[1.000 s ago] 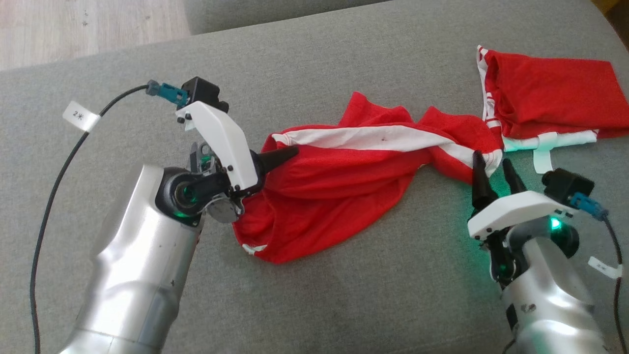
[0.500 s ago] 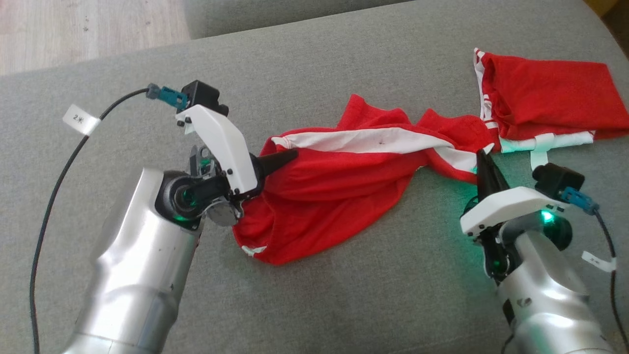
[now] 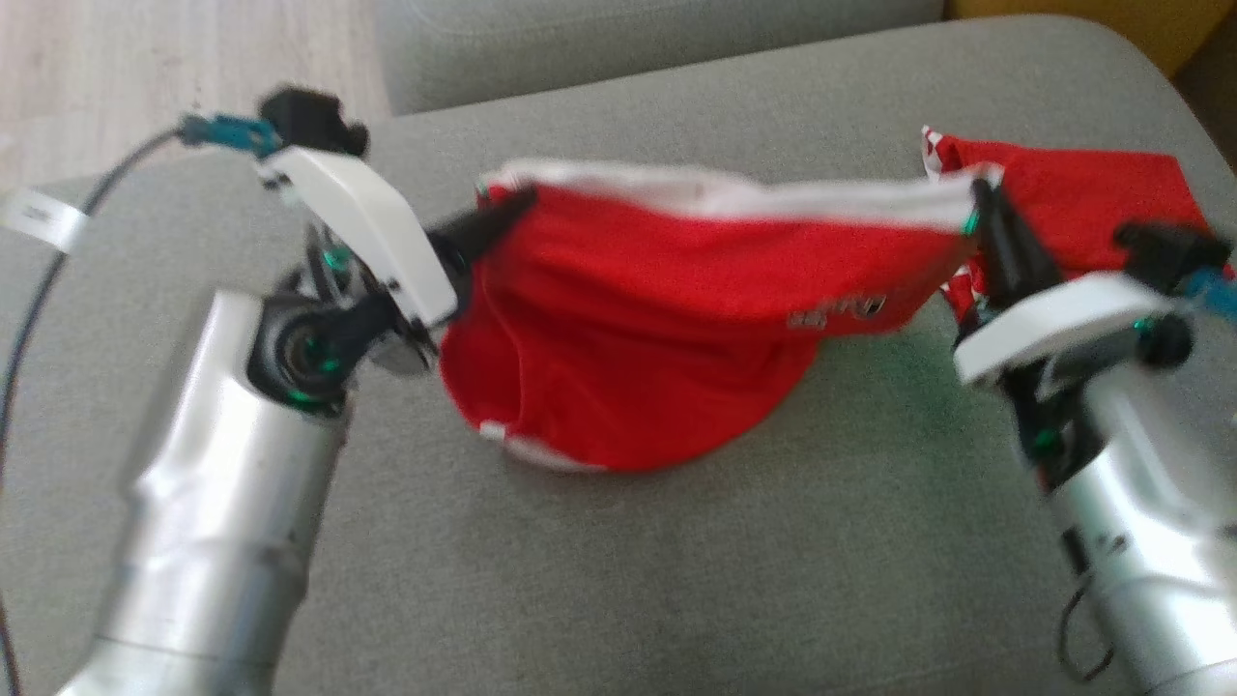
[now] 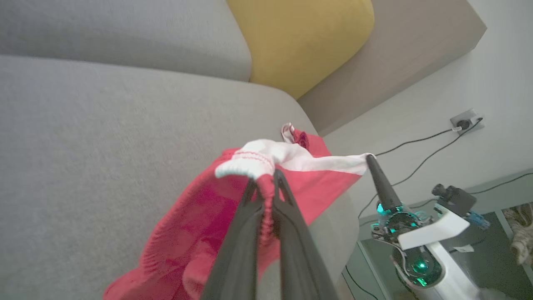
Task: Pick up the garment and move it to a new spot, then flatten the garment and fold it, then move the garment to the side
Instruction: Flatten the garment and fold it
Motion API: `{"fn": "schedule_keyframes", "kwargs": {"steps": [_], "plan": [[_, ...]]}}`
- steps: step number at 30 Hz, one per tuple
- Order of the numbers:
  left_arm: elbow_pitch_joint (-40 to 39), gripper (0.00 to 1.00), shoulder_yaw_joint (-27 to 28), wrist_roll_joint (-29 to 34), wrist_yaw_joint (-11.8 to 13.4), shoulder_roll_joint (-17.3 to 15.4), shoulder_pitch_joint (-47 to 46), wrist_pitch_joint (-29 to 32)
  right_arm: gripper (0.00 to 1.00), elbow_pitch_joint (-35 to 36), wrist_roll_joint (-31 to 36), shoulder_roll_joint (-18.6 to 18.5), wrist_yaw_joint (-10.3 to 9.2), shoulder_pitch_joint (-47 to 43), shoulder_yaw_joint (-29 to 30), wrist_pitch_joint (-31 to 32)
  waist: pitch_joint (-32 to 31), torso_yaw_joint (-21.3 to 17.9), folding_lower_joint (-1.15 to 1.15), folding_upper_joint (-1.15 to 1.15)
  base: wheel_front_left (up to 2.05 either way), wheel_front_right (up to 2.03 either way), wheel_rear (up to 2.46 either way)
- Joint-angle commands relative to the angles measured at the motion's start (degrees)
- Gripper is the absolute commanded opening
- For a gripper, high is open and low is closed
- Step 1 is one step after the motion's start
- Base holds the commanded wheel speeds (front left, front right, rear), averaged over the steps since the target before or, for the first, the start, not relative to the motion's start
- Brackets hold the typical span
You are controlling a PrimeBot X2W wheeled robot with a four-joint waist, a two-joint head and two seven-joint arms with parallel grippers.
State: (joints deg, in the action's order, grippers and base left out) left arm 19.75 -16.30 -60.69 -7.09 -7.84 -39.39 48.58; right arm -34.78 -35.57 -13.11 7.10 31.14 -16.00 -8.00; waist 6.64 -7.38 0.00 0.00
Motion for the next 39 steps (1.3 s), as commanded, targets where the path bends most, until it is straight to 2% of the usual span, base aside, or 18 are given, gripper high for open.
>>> {"fn": "schedule_keyframes", "kwargs": {"steps": [1, 7, 13, 17, 22, 30, 35, 39], "plan": [[-2.62, 0.0, 2.86, -0.07, -0.29, -2.55, -3.9, -1.09, 0.0, 3.86, -0.94, -1.28, 0.39, 3.43, -1.46, 0.3, -0.94, 0.63, 0.0, 0.0, 0.0, 0.0, 0.0], [-9.07, 0.0, -1.18, 0.86, -0.37, -7.0, -6.74, -7.23, 0.0, 13.39, -3.42, -6.94, 0.39, 7.92, -3.14, 1.76, -3.33, 2.74, 0.0, 0.0, 0.0, 0.0, 0.0], [-13.16, 0.0, -3.82, -1.2, -0.38, -10.83, -8.27, -15.49, 0.0, 19.71, -2.42, -9.04, 0.39, 11.93, -3.55, 1.08, -5.86, 4.75, 0.0, 0.0, 0.0, 0.0, 0.0], [-15.95, 0.0, -5.79, -2.07, -0.39, -12.94, -8.49, -21.72, 0.0, 22.96, -0.47, -8.74, 0.39, 12.16, -0.9, 0.31, -6.69, 5.81, 0.0, 0.0, 0.0, 0.0, 0.0], [-18.6, 0.0, -8.5, -3.46, -0.39, -16.06, -6.76, -27.53, 0.0, 26.63, 2.61, -7.08, 0.39, 8.6, 2.17, 2.58, -6.96, 6.68, 0.0, 0.0, 0.0, 0.0, 0.0], [-20.38, 0.0, -11.54, -4.85, -0.39, -20.25, -5.59, -32.03, 0.0, 31.43, 5.63, -5.69, 0.39, 4.98, 5.6, 7.07, -4.45, 7.55, 0.0, 0.0, 0.0, 0.0, 0.0], [-19.58, 0.0, -13.12, -4.39, -0.39, -21.4, -9.23, -34.28, 0.0, 32.35, 7.12, -4.78, 0.39, 8.44, 6.37, 9.49, 0.74, 7.69, 0.0, 0.0, 0.0, 0.0, 0.0], [-16.1, 0.0, -13.99, -2.8, -0.39, -21.14, -15.13, -36.4, 0.0, 28.73, 8.52, -5.17, 0.39, 15.86, 4.74, 9.97, 6.61, 7.48, 0.0, 0.0, 0.0, 0.0, 0.0]]}}
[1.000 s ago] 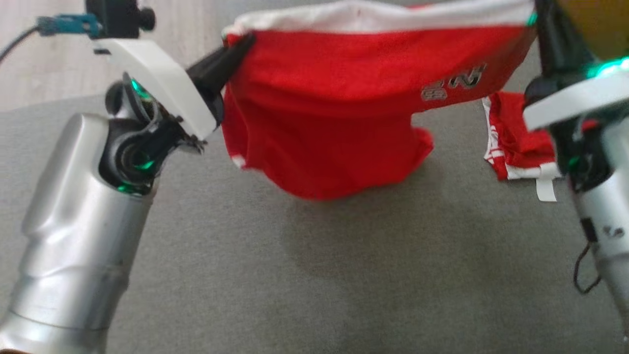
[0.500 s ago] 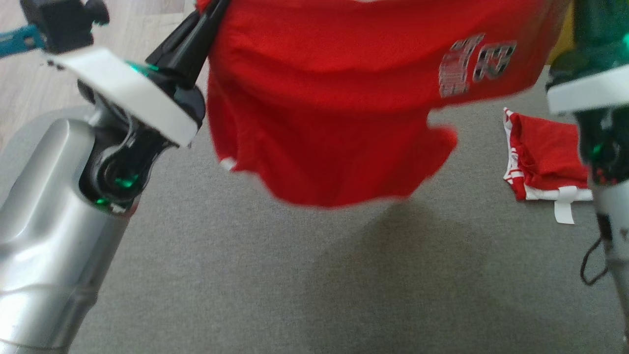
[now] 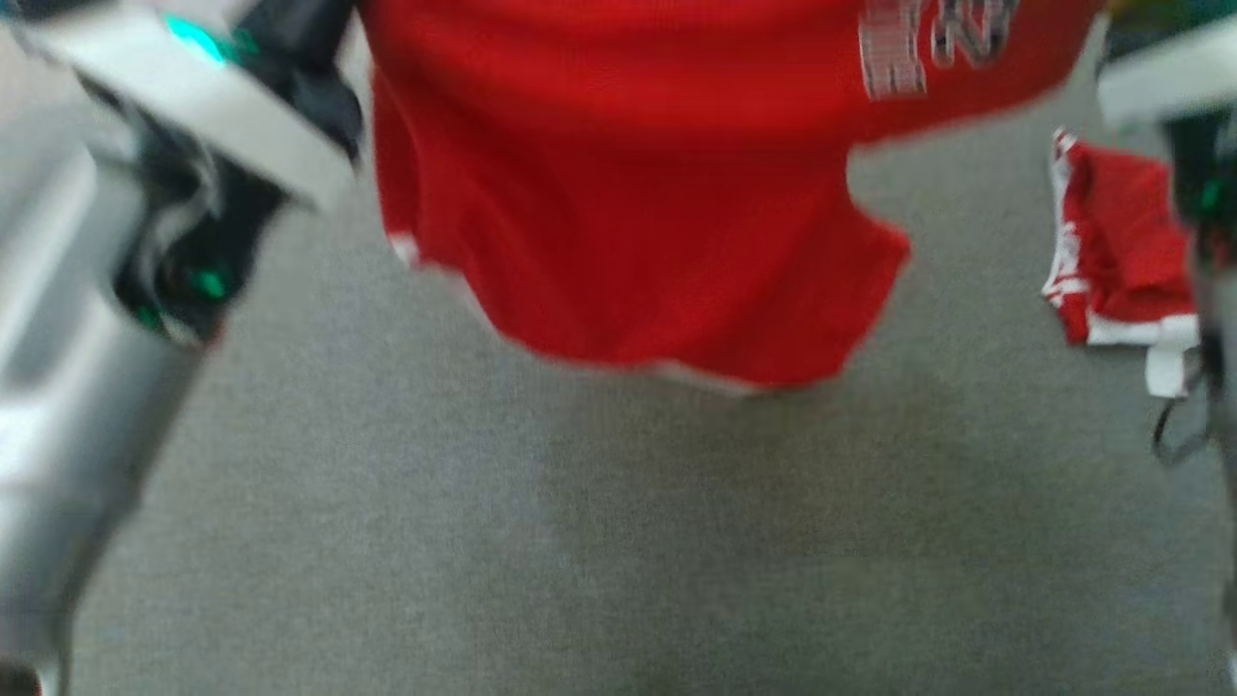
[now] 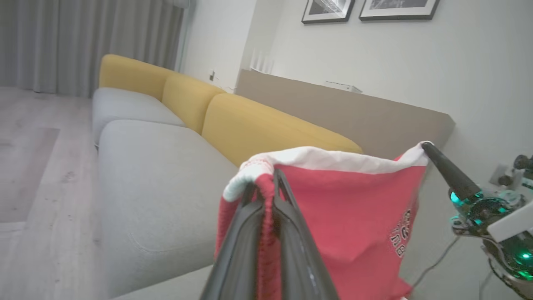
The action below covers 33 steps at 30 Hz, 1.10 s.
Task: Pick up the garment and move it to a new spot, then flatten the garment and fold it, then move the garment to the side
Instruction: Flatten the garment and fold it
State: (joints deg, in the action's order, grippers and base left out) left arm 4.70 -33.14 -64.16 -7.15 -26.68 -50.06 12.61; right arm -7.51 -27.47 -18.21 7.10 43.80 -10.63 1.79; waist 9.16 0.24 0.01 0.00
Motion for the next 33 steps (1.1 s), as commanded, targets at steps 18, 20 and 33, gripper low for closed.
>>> {"fn": "schedule_keyframes", "kwargs": {"steps": [18, 20, 33], "plan": [[24.63, 0.0, -7.3, 6.09, -0.34, 3.21, -33.68, -24.72, 0.0, -34.55, 11.32, 4.92, 0.39, 38.35, -4.93, -16.7, 17.26, 0.08, -0.01, 0.0, 0.0, 0.0, 0.0], [24.76, 0.0, -8.7, 1.89, -0.34, 4.26, -31.19, -25.58, 0.0, -34.69, 10.76, 4.7, 0.39, 35.46, -5.66, -16.74, 16.93, 0.53, -0.01, 0.0, 0.0, 0.0, 0.0], [14.61, 0.0, -28.07, -6.49, -0.34, -2.35, -5.35, -27.55, 0.0, -38.28, -3.56, -3.68, 0.39, 7.84, -26.53, -14.82, 7.64, 1.9, -0.01, 0.0, 0.0, 0.0, 0.0]]}}
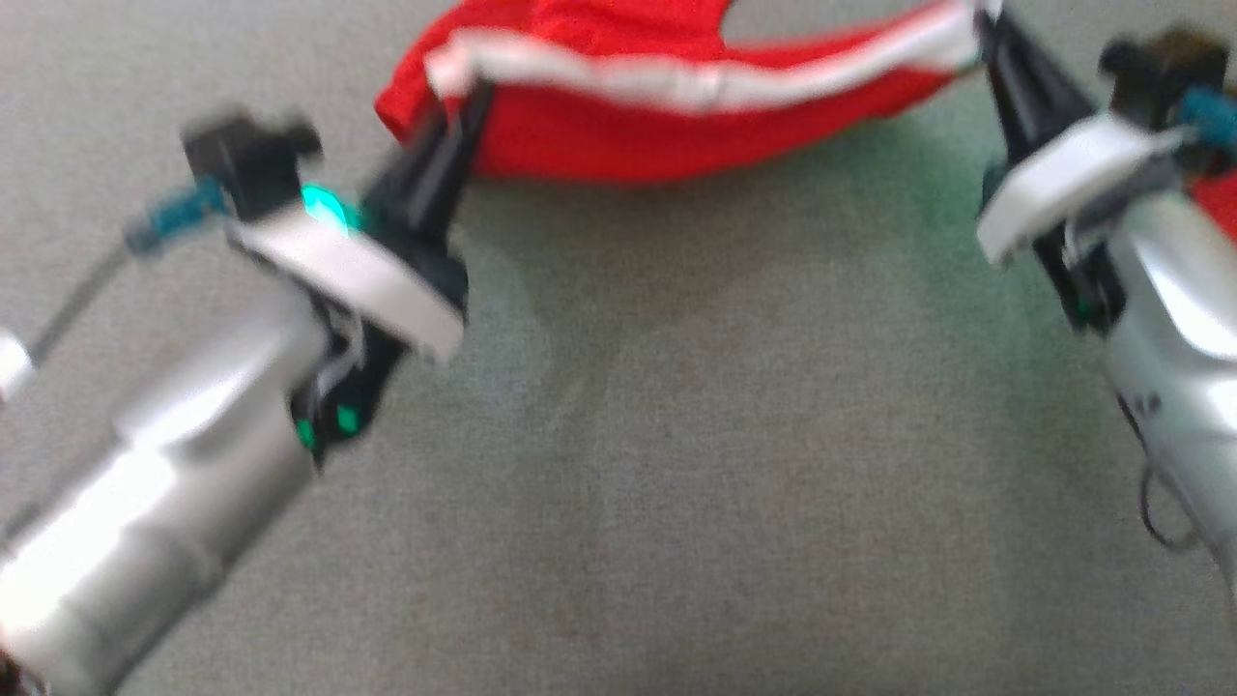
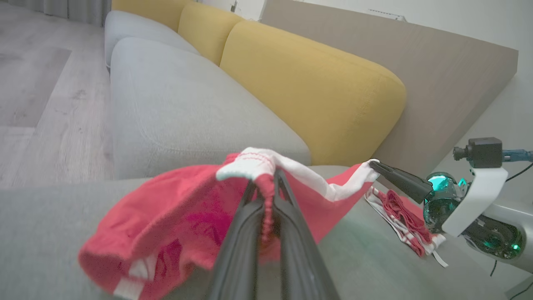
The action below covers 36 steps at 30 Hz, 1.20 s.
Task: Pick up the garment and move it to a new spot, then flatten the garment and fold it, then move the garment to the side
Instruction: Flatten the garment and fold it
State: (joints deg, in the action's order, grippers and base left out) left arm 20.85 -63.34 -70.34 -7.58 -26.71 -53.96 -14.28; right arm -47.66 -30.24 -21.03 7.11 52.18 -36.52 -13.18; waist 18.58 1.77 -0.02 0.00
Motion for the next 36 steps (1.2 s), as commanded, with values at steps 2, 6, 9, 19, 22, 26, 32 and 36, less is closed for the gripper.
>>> {"fn": "schedule_keyframes", "kwargs": {"steps": [2, 6, 9, 19, 22, 26, 32, 36], "plan": [[-2.38, 0.0, 1.83, -0.53, 0.09, -2.72, 0.29, -0.68, 0.0, 2.78, -2.1, -2.08, 0.37, -2.22, -2.5, 0.78, -2.56, 0.45, 0.02, 0.0, 0.0, 0.0, 0.0], [-5.37, 0.0, 0.52, -0.07, 0.09, -4.12, 6.57, -0.7, 0.0, 7.29, -7.89, -7.13, 0.37, -8.08, -8.22, 2.92, -5.27, 0.75, 0.02, 0.0, 0.0, 0.0, 0.0], [-7.29, 0.0, -1.46, 1.57, 0.09, -5.01, 10.0, -0.71, 0.0, 10.15, -10.72, -10.53, 0.37, -11.26, -11.41, 3.94, -7.04, 0.8, 0.02, 0.0, 0.0, 0.0, 0.0], [-10.43, 0.0, -2.99, 3.62, 0.09, -5.85, 20.88, -0.72, 0.0, 17.67, -17.61, -19.84, 0.37, -20.98, -17.13, 5.68, -13.31, 0.33, 0.02, 0.0, 0.0, 0.0, 0.0], [-11.63, 0.0, -2.29, 4.14, 0.09, -5.69, 24.25, -0.72, 0.0, 20.87, -19.64, -22.3, 0.37, -24.54, -17.58, 6.0, -14.91, -0.07, 0.02, 0.0, 0.0, 0.0, 0.0], [-13.34, 0.0, -3.37, 4.88, 0.09, -5.71, 27.99, -0.72, 0.0, 25.61, -21.03, -26.41, 0.37, -29.61, -18.16, 6.59, -17.06, -0.21, 0.02, 0.0, 0.0, 0.0, 0.0], [-14.96, 0.0, -0.57, 5.97, 0.09, -4.94, 30.26, -0.72, 0.0, 29.42, -20.17, -29.6, 0.37, -31.25, -13.97, 6.61, -17.06, -0.33, 0.02, 0.0, 0.0, 0.0, 0.0], [-15.24, 0.0, 2.63, 7.16, 0.09, -3.65, 29.99, -0.72, 0.0, 30.69, -17.21, -29.08, 0.37, -28.91, -10.44, 6.92, -15.75, 0.32, 0.02, 0.0, 0.0, 0.0, 0.0]]}}
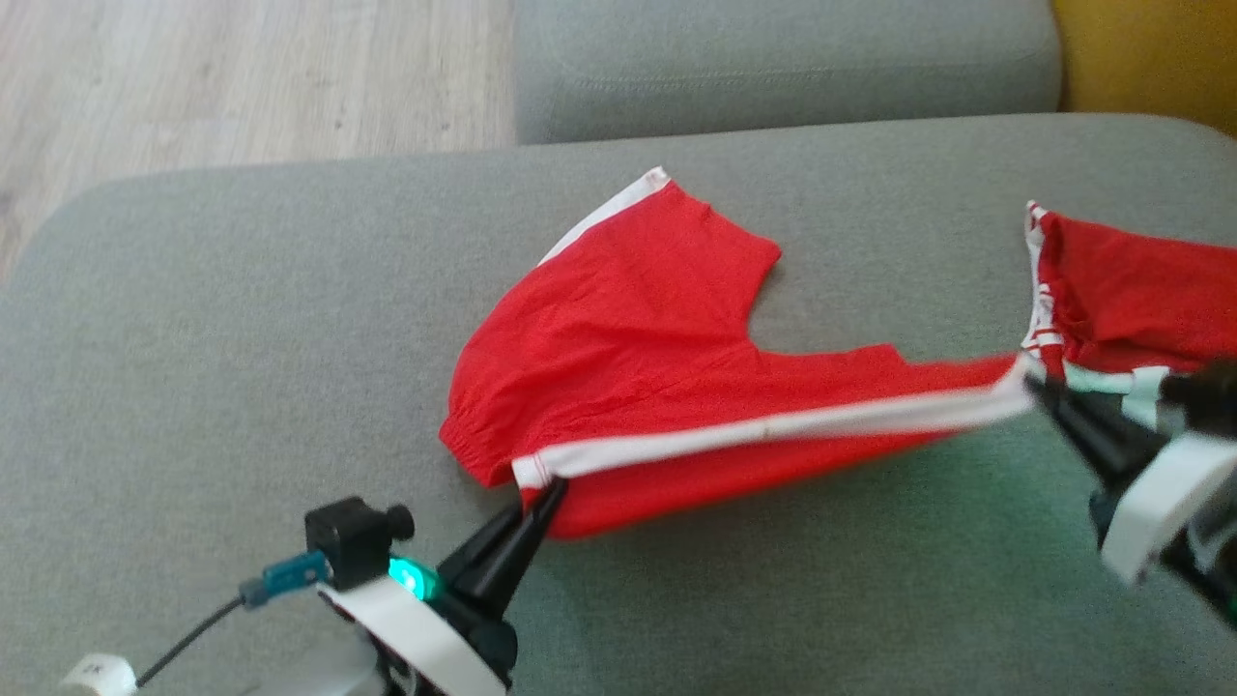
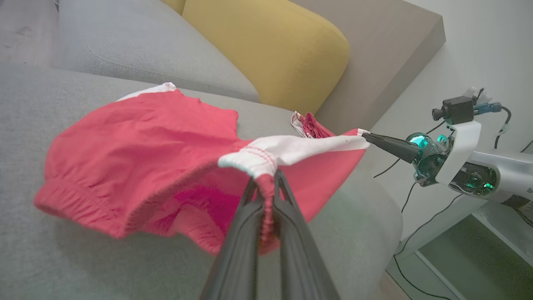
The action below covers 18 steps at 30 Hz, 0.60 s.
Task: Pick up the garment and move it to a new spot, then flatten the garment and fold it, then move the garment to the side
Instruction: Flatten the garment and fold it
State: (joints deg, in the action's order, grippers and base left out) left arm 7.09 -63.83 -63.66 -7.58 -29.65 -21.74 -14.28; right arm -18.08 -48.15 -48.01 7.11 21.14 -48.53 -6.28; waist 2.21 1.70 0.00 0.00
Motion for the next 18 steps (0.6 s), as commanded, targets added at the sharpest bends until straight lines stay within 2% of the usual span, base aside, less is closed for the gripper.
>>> {"fn": "schedule_keyframes", "kwargs": {"steps": [1, 8, 14, 18], "plan": [[-1.57, 0.0, 4.07, 0.73, 0.09, -0.42, -2.4, -0.72, 0.0, 1.29, 1.51, -1.83, 0.37, 3.03, 2.5, 0.17, 1.1, 0.63, 0.0, 0.0, 0.0, 0.0, 0.0], [-1.85, 0.0, 9.82, 2.19, 0.09, 2.03, -4.46, -0.72, 0.0, 1.36, 7.39, 1.05, 0.37, 10.39, 7.42, 2.1, 4.78, 4.07, 0.0, 0.0, 0.0, 0.0, 0.0], [-0.94, 0.0, 11.67, 2.79, 0.09, 4.04, -6.08, -0.72, 0.0, -0.58, 10.55, 2.94, 0.37, 16.34, 7.5, 3.97, 7.34, 7.34, 0.0, 0.0, 0.0, 0.0, 0.0], [0.16, 0.0, 11.58, 3.08, 0.09, 5.82, -7.72, -0.72, 0.0, -2.61, 11.93, 3.71, 0.37, 21.32, 4.88, 5.61, 9.75, 9.9, 0.0, 0.0, 0.0, 0.0, 0.0]]}}
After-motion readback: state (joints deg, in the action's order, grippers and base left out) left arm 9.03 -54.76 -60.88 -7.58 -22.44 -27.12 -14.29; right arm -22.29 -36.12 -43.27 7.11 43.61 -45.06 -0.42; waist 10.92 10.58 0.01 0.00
